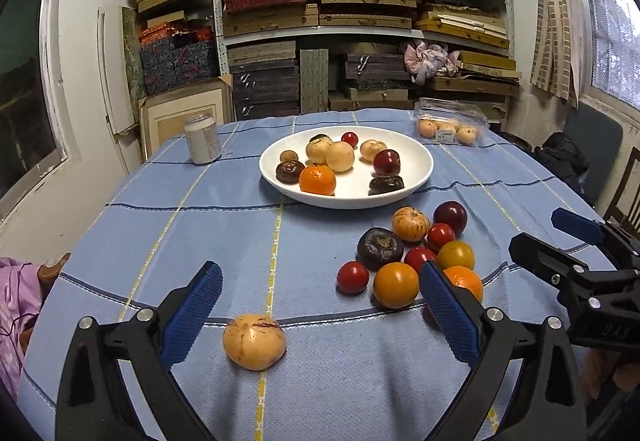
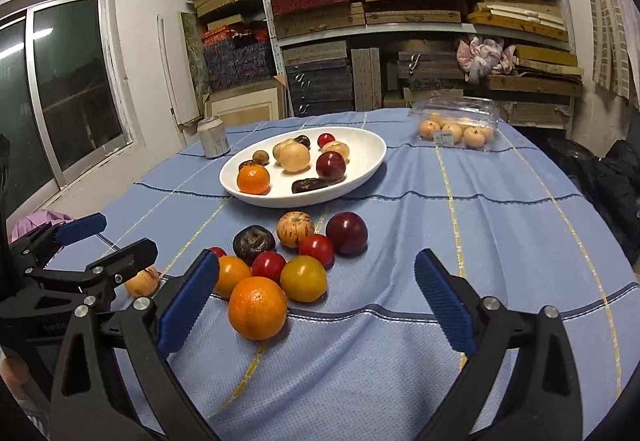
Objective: Organize fruits
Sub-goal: 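Withdraw both tools from the plate toward the remaining fruits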
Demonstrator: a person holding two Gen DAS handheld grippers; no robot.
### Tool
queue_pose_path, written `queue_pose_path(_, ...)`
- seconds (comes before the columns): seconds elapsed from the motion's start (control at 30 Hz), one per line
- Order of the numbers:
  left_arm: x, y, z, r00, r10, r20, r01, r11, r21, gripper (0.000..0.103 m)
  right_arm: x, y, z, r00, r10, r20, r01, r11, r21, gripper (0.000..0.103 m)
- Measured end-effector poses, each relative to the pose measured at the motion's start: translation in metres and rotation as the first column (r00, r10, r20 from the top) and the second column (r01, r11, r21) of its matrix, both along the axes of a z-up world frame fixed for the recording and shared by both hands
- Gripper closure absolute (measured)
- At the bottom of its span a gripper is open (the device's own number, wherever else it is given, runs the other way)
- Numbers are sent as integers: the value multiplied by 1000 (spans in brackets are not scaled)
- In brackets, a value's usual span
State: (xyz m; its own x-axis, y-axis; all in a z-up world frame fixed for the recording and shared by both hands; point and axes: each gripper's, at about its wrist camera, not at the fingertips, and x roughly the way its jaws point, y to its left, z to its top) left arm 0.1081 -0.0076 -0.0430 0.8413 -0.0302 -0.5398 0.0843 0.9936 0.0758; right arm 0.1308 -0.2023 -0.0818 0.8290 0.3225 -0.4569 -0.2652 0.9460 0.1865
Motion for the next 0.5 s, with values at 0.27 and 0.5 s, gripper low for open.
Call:
queue_pose_path(0.27,2,0,-1,1000,23,6,-23,999,37,4,3,6,-5,999,34,-32,-34,999,-17,7)
queue_pose_path(0.5,6,7,-2,999,51,-5,-50,998,37,4,6,14,-11,995,72,-72,-75,996,-41,7)
